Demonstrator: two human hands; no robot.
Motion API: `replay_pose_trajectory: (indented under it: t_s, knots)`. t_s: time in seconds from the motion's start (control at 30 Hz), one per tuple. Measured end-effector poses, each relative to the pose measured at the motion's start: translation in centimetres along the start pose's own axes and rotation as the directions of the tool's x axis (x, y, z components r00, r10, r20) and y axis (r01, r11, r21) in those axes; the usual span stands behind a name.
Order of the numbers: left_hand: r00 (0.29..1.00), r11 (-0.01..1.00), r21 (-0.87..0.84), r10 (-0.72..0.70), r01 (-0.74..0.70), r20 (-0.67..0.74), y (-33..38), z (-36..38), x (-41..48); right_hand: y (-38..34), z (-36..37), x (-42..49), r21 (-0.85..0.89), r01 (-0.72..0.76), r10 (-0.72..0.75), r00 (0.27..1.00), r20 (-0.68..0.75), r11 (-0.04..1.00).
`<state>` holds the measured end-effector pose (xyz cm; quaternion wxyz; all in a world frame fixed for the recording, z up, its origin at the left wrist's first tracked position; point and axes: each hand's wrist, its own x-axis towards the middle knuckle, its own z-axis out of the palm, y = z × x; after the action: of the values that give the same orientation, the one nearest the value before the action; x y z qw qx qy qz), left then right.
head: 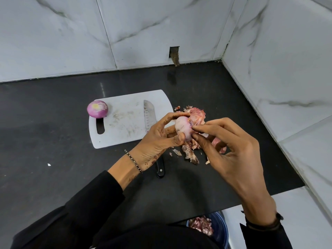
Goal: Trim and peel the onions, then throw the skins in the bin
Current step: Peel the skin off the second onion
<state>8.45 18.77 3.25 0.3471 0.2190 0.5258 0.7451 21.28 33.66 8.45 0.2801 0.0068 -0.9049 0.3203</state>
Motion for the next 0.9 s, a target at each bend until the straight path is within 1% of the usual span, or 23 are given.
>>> replay_pose_trajectory:
  t_s: [0.07,0.17,0.27,0.4,0.5,0.6,0.7,0.9]
  knots:
    - [1.0,1.0,-0.002,0.01,-0.01,0.008,0.2,-0.1,-0.2,0.2,0.0,0.0,-0.034,0.016,-0.016,1.0,0.016,0.999]
    - [0.999,0.996,0.081,0.035,-0.035,0.006,0.8,-0.1,-0.4,0.4,0.1,-0.1,-0.057,0.0,0.003,0.999,0.05,0.998]
    - [0.999,0.98,0.196,0.044,-0.045,0.008,1.1,0.0,-0.5,0.1,0.4,-0.2,-0.116,-0.086,0.094,0.993,0.071,0.99]
    - [0.995,0.94,0.332,0.094,-0.08,-0.027,1.1,0.3,-0.5,-0.6,0.8,-0.2,-0.099,-0.216,0.225,0.971,0.087,0.971]
    - [0.989,0.896,0.431,0.142,-0.108,-0.049,1.0,0.4,-0.4,-0.7,1.0,-0.3,-0.077,-0.346,0.353,0.929,0.115,0.935]
    - [0.981,0.845,0.516,0.19,-0.14,-0.046,1.2,0.7,-0.4,-0.7,1.1,-0.3,-0.065,-0.426,0.43,0.888,0.163,0.903]
    - [0.97,0.789,0.587,0.241,-0.18,-0.027,1.4,0.9,-0.4,-0.8,1.2,-0.1,-0.051,-0.519,0.516,0.828,0.217,0.853]
    - [0.956,0.694,0.687,0.295,-0.213,-0.001,1.4,1.0,0.1,-0.5,0.9,0.3,0.015,-0.638,0.606,0.738,0.297,0.77]
